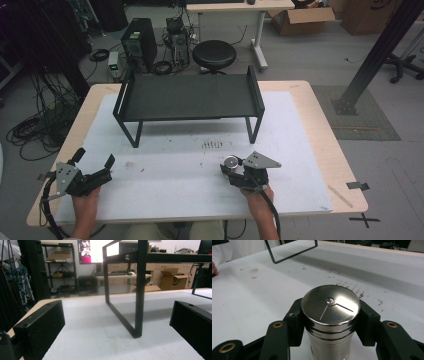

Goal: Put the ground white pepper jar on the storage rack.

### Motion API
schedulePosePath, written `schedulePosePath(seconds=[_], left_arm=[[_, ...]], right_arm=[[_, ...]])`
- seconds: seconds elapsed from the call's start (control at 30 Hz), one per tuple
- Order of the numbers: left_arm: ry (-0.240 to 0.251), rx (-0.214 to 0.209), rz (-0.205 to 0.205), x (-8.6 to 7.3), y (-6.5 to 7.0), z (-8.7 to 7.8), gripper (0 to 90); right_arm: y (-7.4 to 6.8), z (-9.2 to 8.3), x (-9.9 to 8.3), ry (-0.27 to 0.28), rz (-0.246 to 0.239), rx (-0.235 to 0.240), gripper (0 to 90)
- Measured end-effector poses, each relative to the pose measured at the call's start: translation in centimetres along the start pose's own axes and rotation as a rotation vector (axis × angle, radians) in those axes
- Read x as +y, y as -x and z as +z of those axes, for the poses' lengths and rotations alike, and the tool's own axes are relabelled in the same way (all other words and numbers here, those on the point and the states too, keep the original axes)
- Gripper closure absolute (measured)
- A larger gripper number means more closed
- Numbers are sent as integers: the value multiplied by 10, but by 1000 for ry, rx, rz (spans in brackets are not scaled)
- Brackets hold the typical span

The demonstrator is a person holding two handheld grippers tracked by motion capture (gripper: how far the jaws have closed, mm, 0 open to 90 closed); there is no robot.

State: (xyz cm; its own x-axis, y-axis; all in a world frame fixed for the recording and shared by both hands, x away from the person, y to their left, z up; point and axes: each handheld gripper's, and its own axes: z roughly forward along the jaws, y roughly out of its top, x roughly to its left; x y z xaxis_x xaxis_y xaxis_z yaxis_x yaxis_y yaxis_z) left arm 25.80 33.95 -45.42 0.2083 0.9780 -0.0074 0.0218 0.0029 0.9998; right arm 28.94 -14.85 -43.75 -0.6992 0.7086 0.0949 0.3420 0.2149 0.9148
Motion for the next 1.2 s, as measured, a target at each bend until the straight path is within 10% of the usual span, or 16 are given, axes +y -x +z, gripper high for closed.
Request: schedulePosePath(seconds=[1.2], left_arm=[[-2, -1, -1, 0, 0, 0, 2]], right_arm=[[-8, -12, 60, 87, -43, 43, 486]])
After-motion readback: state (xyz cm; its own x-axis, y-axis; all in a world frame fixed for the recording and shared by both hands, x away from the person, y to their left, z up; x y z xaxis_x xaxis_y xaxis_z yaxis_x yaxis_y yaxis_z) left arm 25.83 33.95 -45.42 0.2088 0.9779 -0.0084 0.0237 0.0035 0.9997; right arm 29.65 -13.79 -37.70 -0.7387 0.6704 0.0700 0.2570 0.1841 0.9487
